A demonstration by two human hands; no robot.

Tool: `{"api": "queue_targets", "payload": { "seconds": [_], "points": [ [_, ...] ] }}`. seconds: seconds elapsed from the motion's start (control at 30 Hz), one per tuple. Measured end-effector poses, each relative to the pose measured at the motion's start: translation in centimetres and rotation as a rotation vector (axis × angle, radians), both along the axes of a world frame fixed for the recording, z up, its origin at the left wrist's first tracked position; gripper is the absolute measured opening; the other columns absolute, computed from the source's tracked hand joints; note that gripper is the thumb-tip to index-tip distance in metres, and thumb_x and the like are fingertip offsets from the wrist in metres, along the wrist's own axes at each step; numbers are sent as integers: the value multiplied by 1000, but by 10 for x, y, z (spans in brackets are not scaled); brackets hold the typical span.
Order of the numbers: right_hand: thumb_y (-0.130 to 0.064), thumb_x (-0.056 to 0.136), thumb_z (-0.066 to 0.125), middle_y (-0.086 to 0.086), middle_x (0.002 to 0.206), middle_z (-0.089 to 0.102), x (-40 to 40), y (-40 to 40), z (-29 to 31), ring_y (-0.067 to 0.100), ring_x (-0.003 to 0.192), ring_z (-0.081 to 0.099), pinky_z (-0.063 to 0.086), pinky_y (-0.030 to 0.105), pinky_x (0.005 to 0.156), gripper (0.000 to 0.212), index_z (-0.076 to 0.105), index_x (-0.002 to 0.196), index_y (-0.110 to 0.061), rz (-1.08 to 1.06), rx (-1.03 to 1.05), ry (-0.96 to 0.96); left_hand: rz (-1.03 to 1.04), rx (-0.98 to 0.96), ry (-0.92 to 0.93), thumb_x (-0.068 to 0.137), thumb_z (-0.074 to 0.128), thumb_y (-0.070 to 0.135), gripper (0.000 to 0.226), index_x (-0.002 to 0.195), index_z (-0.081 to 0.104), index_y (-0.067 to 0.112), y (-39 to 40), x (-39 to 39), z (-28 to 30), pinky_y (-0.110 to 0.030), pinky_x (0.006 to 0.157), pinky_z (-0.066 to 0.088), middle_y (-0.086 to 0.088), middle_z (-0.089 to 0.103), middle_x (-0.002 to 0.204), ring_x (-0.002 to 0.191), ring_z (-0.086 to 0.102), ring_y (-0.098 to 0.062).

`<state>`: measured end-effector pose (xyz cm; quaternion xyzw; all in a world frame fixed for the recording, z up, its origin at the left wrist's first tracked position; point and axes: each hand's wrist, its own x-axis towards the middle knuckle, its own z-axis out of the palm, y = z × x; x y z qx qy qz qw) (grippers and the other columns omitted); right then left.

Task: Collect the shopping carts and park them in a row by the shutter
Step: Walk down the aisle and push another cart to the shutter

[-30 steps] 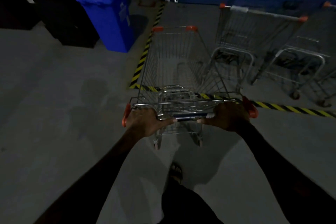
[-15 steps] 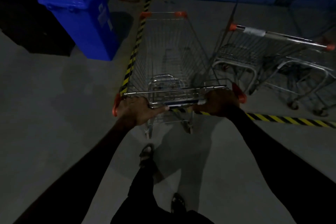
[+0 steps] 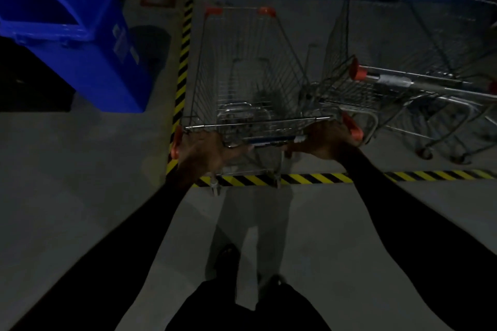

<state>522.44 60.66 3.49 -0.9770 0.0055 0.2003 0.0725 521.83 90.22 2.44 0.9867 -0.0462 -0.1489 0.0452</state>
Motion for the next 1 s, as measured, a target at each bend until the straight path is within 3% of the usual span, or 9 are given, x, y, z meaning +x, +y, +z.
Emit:
{"api": "queue_targets", "payload": {
  "seconds": [0.1,0.23,0.4,0.53,0.6,0.67,0.73,0.8,1.0],
  "points": [
    [-108,64,35,-9,89,73,25,0,-11,16,98,69,49,31,83,84,73,77,-35,2,-54,-47,21,-9,12,71,28,109,102,113,77,30,0,25,0,-46,107,45,3,77,115,117,68,-21],
    [-117,43,9,-7,97,76,40,-9,-23,16,100,70,53,37,88,115,78,92,-39,2,11,-110,17,-15,55,64,21,114,115,126,74,32,-4,43,5,-46,106,43,-2,74,130,127,64,-27],
    [-112,58,28,-7,96,76,33,-18,-33,21,109,69,41,56,111,93,76,84,-36,-11,44,-235,-8,6,53,85,33,96,89,118,78,26,-16,35,17,-46,114,35,-6,73,131,129,62,-28],
    [-76,83,64,-1,99,77,8,-35,-30,27,111,70,32,54,119,51,78,85,-26,24,139,-507,-86,-84,-135,90,42,88,72,95,73,23,-27,30,2,-45,84,52,-8,78,95,97,74,-35],
    [-47,86,79,7,117,75,-11,-47,-19,32,123,64,39,54,118,28,79,97,-21,-51,282,-590,-190,-159,-189,86,45,79,59,97,67,25,-43,29,-6,-43,73,55,-7,74,92,90,72,-36],
    [-43,90,74,7,143,64,-34,-60,-8,29,125,62,53,41,97,29,75,112,-25,-154,339,-595,-289,-176,-226,87,49,67,55,111,69,22,-69,26,-9,-45,80,55,-7,73,106,100,67,-37],
    [-51,95,66,4,137,64,-56,-75,-8,28,113,66,55,38,82,40,69,127,-27,-268,278,-563,-386,-197,-256,88,50,58,53,117,71,19,-101,22,-8,-47,89,53,-9,72,116,107,64,-37],
    [-58,97,63,4,123,66,-77,-91,-7,30,110,66,55,43,85,46,67,128,-25,-407,240,-485,-460,-264,-242,92,46,59,56,116,72,16,-132,18,-10,-48,94,51,-11,71,119,111,64,-38],
    [-58,102,58,3,123,64,-136,-122,17,28,111,63,54,42,87,47,65,131,-22,-690,165,-492,-726,-400,-179,91,48,63,64,123,75,15,-211,6,-3,-52,90,59,-10,73,122,113,68,-38]
  ]
}}
